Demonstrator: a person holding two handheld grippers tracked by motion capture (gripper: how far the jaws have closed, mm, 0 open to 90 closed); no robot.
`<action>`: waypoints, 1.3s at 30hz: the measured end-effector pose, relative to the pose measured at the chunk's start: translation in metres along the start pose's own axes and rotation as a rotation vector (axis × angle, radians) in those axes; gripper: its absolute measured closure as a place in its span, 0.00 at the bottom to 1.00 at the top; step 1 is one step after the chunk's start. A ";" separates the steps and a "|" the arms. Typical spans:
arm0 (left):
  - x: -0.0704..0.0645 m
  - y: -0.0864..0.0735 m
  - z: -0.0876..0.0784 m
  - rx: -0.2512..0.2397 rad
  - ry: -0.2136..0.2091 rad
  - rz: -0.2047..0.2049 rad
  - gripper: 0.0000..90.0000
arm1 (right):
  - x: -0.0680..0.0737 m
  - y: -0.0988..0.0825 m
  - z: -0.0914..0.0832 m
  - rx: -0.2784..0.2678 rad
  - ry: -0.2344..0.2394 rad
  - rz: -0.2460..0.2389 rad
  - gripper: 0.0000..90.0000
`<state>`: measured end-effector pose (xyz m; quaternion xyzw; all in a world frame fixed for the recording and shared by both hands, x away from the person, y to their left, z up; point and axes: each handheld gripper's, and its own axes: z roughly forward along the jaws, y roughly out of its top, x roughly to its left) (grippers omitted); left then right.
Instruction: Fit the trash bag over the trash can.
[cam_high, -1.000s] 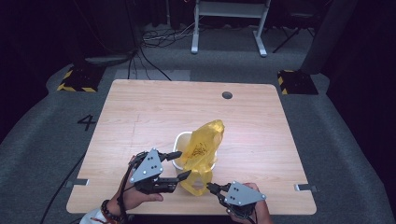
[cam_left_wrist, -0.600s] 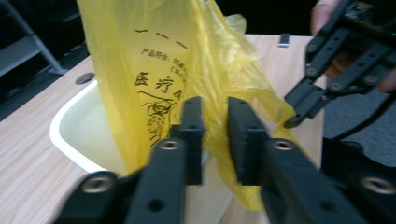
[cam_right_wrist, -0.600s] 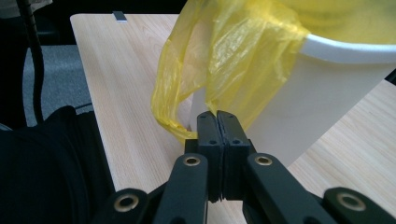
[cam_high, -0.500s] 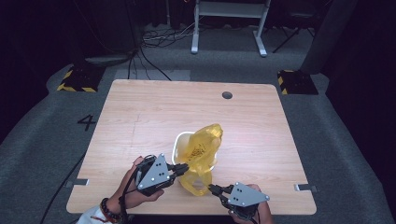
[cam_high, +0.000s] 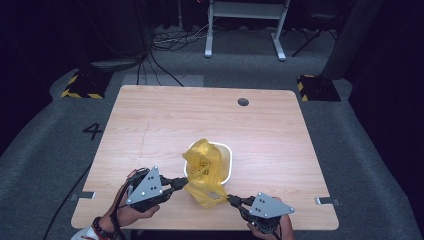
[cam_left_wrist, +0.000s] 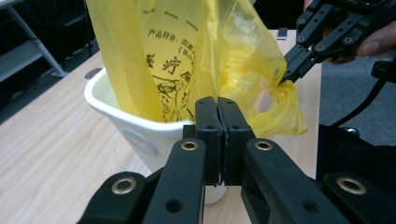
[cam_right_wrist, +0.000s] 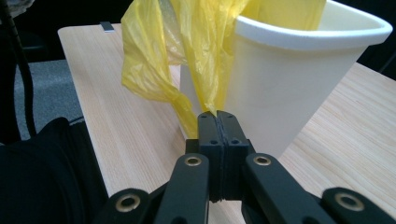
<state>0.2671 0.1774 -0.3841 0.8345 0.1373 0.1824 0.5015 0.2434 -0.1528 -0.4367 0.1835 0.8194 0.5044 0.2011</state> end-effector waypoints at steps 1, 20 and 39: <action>0.000 -0.003 0.002 -0.003 0.001 -0.008 0.98 | 0.000 -0.001 0.001 0.002 -0.002 0.000 1.00; -0.002 -0.016 0.016 -0.043 0.016 -0.047 0.98 | 0.011 0.070 -0.007 -0.089 -0.021 -0.001 0.41; 0.001 -0.027 0.005 -0.050 0.064 -0.040 0.97 | 0.002 0.058 -0.007 0.020 -0.104 0.016 1.00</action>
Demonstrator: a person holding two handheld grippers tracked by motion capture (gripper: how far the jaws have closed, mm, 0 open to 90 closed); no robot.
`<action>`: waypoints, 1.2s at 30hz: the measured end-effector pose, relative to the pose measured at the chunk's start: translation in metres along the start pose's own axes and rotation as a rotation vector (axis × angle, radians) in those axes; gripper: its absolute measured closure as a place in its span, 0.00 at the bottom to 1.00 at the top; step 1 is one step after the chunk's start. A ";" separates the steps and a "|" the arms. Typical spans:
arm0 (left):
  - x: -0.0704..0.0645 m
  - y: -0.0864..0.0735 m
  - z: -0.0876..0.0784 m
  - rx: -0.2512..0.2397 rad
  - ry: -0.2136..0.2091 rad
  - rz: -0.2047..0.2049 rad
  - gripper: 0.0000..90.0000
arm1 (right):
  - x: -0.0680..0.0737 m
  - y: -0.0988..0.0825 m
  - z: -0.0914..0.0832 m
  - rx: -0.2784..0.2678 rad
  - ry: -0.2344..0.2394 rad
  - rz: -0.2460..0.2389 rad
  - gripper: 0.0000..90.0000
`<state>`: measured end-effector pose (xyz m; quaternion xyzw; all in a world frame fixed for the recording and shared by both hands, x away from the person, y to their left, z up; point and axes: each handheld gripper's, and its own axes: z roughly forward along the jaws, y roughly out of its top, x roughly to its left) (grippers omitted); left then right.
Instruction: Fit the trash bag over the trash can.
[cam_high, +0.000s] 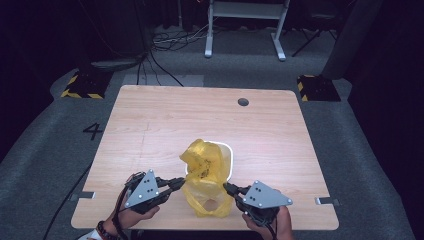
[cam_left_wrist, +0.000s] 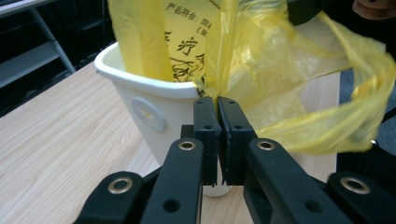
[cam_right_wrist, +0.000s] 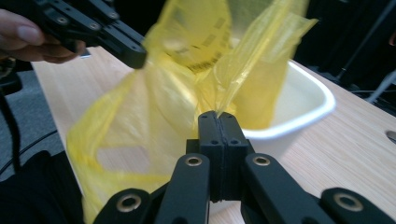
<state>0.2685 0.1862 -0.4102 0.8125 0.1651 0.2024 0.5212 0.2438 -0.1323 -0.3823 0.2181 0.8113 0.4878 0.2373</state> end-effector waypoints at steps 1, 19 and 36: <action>0.001 -0.001 0.000 -0.006 0.000 -0.006 0.97 | -0.002 -0.003 -0.002 -0.003 -0.011 0.011 1.00; 0.016 -0.020 0.008 0.042 0.018 -0.048 0.95 | -0.033 -0.041 0.012 0.039 -0.034 0.084 0.94; 0.001 -0.014 -0.024 0.007 0.034 -0.076 0.46 | -0.031 -0.015 -0.021 -0.093 -0.008 0.052 0.34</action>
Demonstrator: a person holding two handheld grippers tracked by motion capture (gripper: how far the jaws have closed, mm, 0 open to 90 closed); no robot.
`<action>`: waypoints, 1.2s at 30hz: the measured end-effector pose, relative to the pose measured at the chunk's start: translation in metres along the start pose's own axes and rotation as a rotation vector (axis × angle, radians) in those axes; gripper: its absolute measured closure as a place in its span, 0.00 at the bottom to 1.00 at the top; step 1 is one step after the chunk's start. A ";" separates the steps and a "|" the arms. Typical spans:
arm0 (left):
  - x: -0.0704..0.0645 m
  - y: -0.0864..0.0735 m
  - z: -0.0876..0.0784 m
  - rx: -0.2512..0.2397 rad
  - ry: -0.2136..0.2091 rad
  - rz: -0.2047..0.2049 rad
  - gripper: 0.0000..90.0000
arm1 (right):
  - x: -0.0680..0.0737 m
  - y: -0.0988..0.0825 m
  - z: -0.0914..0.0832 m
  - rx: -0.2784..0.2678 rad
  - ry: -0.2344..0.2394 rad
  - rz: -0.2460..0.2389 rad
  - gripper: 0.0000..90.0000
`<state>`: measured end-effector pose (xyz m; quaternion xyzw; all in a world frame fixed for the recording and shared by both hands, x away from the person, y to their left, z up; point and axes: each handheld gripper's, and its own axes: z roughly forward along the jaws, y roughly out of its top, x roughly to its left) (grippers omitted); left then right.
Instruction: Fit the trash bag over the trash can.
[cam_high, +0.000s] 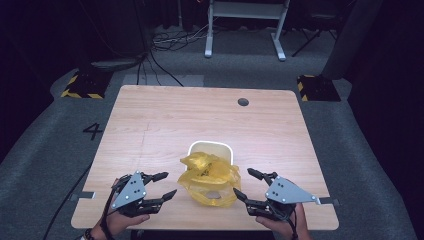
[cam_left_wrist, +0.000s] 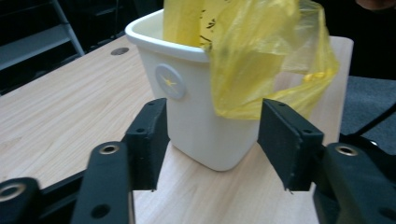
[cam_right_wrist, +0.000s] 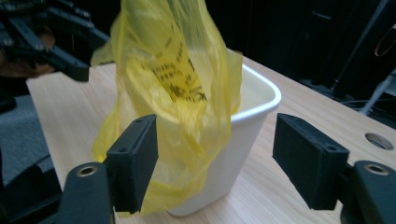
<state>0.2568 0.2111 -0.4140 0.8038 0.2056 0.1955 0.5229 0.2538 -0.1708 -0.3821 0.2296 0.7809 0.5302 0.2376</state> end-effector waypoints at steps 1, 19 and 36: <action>-0.002 0.000 -0.002 0.002 0.005 0.002 0.46 | -0.001 0.003 -0.001 -0.009 0.006 -0.001 0.34; -0.018 -0.005 0.035 0.070 -0.091 -0.151 0.53 | -0.020 0.069 0.055 -0.010 0.194 -0.069 0.41; -0.011 -0.007 0.054 0.134 -0.018 0.007 1.00 | -0.085 0.044 0.081 0.065 0.039 0.073 0.95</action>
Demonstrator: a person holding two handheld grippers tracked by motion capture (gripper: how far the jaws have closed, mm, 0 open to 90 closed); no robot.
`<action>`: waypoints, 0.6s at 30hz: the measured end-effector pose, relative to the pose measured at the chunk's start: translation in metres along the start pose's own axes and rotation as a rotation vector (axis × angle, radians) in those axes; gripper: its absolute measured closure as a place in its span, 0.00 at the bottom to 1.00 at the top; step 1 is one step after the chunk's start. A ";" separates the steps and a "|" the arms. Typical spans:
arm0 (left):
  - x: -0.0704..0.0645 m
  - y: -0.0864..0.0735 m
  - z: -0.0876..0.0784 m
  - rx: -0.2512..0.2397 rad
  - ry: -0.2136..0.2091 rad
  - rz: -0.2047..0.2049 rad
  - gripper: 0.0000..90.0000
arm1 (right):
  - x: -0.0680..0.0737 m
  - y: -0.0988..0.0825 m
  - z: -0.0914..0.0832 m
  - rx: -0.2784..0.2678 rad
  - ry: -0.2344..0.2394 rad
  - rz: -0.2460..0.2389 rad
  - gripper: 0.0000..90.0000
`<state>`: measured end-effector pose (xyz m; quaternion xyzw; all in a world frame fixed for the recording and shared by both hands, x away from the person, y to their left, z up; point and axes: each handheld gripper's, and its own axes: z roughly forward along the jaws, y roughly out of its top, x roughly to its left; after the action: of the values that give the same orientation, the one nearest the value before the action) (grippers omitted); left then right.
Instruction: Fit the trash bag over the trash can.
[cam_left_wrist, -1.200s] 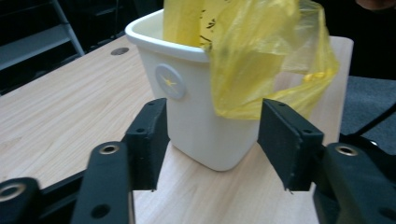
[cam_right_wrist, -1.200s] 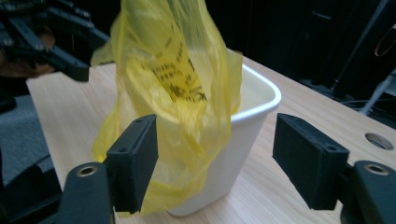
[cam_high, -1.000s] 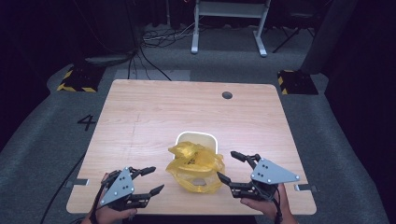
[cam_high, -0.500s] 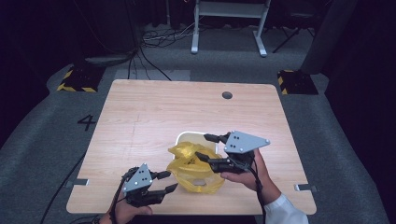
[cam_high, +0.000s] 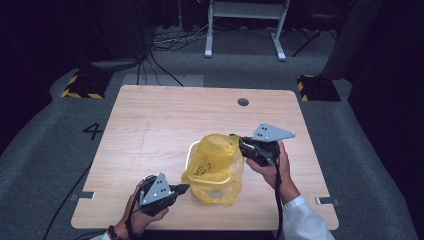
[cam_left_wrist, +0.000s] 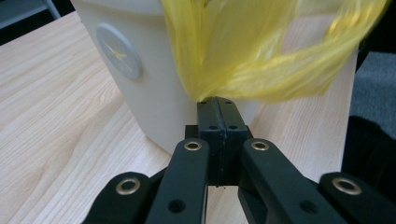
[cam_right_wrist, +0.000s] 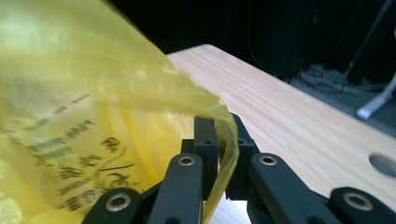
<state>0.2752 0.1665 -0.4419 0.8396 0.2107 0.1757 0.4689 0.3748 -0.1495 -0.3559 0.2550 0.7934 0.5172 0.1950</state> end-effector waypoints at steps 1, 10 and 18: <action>0.001 -0.001 0.001 0.005 -0.007 -0.001 1.00 | -0.005 -0.002 0.002 0.005 -0.008 0.018 0.95; 0.009 -0.002 -0.010 -0.066 -0.004 -0.015 0.84 | -0.018 -0.015 0.020 0.043 -0.016 0.063 0.94; -0.004 0.015 -0.039 -0.189 -0.076 -0.098 0.37 | -0.004 -0.009 0.010 0.002 0.004 0.028 0.96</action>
<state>0.2559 0.1850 -0.4100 0.7864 0.2162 0.1395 0.5616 0.3820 -0.1476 -0.3685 0.2652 0.7908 0.5195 0.1857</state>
